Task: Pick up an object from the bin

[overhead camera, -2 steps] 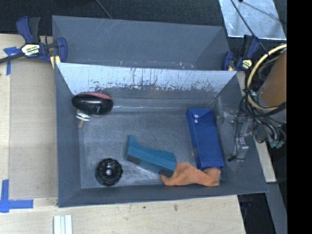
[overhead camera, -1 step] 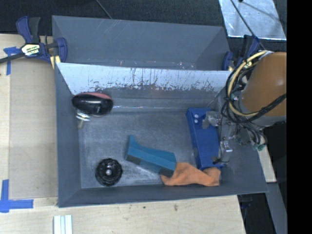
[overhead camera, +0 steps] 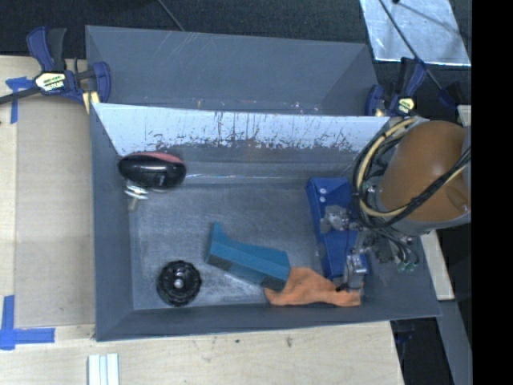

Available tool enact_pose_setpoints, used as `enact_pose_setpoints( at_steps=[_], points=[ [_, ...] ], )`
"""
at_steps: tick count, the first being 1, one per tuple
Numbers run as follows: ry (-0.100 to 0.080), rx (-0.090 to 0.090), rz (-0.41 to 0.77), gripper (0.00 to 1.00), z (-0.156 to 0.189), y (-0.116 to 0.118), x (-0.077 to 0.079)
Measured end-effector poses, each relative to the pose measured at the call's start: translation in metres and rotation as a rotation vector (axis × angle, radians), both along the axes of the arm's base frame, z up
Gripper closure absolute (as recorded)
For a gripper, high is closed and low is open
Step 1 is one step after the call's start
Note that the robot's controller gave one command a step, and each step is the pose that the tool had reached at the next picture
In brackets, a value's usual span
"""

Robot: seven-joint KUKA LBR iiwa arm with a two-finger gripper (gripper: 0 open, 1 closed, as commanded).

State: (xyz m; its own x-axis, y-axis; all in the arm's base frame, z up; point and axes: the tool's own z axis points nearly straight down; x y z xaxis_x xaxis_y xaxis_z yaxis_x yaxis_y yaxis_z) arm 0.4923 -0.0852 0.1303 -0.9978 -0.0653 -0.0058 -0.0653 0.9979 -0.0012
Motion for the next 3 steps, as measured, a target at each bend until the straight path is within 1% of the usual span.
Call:
enact_pose_setpoints(
  at_steps=[1, 2, 3],
  points=[
    [0.005, 0.0, 0.079, 0.0, -0.028, 0.004, -0.008],
    [-0.001, -0.001, 0.13, 0.0, -0.055, 0.004, -0.007],
    [-0.015, -0.002, 0.094, 0.0, -0.068, 0.003, -0.001]
  ],
)
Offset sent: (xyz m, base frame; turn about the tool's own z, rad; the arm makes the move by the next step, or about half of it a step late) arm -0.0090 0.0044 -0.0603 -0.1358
